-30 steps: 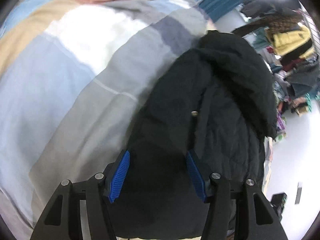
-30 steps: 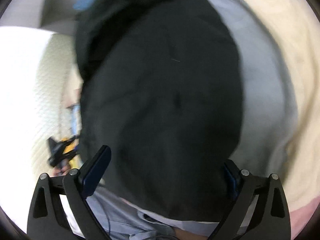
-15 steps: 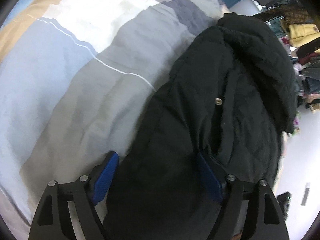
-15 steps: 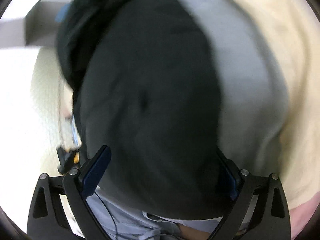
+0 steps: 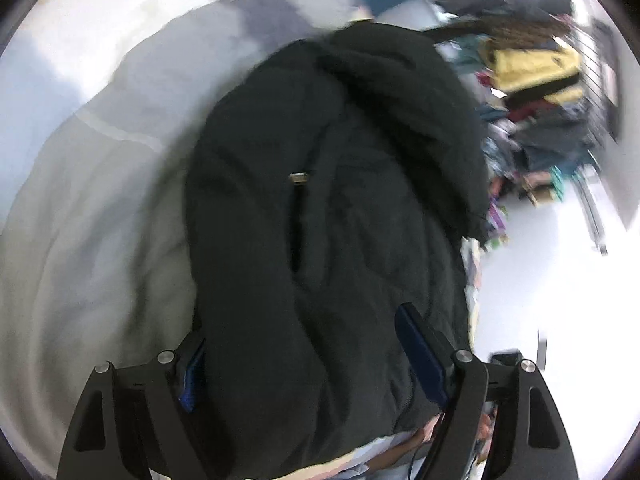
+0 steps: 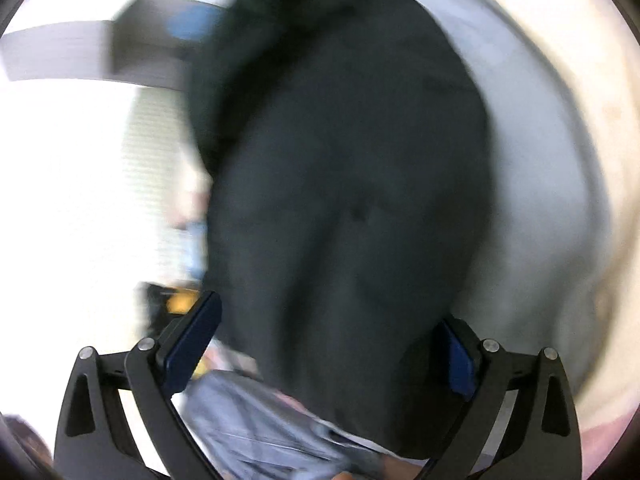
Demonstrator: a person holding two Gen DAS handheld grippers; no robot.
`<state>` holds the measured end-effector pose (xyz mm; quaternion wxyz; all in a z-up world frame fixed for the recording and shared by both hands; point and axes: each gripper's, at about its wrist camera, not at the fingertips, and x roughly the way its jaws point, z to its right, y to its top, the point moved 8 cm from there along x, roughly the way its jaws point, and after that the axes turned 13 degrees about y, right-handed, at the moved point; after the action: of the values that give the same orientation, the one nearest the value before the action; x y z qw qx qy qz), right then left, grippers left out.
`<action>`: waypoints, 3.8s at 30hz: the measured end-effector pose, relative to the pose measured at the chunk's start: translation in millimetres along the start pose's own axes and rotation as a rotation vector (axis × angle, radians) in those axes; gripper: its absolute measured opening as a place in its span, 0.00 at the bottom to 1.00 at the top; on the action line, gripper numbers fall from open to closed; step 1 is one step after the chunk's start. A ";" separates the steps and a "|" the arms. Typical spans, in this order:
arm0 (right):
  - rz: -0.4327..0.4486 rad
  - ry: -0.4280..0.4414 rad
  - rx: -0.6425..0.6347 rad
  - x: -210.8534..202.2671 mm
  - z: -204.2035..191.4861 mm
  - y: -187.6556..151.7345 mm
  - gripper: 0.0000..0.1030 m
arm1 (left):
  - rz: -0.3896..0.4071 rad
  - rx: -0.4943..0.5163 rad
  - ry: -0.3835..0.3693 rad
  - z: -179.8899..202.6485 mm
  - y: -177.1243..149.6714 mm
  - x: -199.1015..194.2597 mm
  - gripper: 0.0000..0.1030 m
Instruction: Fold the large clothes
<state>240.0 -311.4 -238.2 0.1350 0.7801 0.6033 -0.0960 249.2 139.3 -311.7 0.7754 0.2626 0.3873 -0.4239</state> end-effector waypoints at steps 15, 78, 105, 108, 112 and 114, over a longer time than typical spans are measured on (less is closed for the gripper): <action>-0.010 -0.160 0.085 -7.6 35.3 -12.3 0.95 | -0.047 -0.080 0.103 -26.6 -2.1 22.6 0.81; 0.258 -0.079 -0.384 -169.1 -180.7 -137.8 0.12 | 0.343 0.129 -0.180 79.0 -195.7 -286.2 0.08; 0.390 -0.186 -0.283 -130.1 -164.5 82.4 0.13 | 0.491 0.233 0.149 210.1 -3.8 -234.7 0.09; 0.371 -0.252 -0.260 -115.1 -140.9 103.1 0.13 | 0.464 0.227 0.211 214.1 21.3 -203.6 0.09; 0.317 -0.386 -0.242 -97.1 -105.9 119.8 0.13 | 0.409 0.236 0.258 209.2 42.8 -162.9 0.09; 0.298 -0.397 -0.230 -89.1 -89.6 127.6 0.13 | 0.387 0.231 0.274 203.3 52.6 -144.4 0.09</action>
<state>339.7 -393.8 -113.5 0.3510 0.8056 0.4506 -0.1573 322.2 81.7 -74.4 0.7473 0.4733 0.3804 -0.2697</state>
